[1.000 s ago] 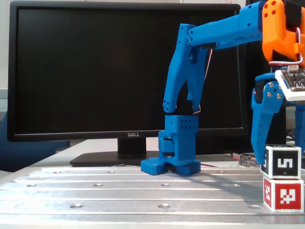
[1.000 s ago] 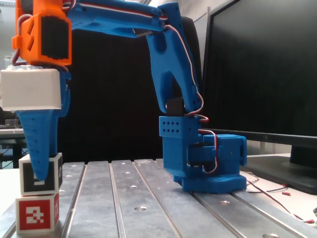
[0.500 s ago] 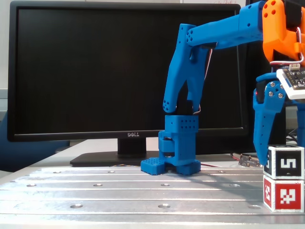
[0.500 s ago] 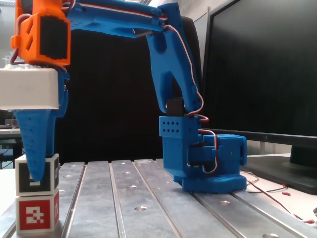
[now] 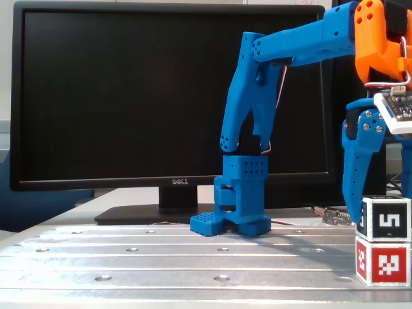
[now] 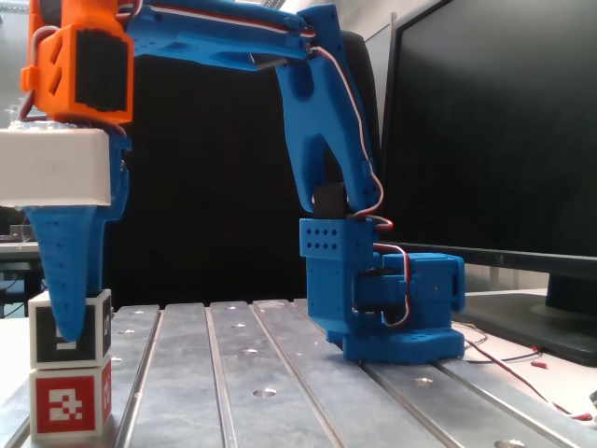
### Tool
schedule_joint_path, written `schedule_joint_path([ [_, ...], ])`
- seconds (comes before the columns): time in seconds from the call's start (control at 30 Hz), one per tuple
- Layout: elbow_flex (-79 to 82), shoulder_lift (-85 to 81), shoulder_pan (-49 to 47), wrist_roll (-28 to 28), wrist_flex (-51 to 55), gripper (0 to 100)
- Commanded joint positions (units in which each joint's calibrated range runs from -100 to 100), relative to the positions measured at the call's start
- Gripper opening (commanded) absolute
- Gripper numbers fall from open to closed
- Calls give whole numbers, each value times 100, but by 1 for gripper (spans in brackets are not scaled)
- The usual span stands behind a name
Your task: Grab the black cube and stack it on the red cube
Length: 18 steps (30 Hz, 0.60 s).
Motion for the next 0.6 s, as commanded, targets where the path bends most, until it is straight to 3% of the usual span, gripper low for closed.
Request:
schedule_joint_path([
  [0.0,-175,-51,29,32,0,19],
  [0.3,-175,-43,15,16,0,31],
  [0.57,-175,-93,15,11,43,36],
])
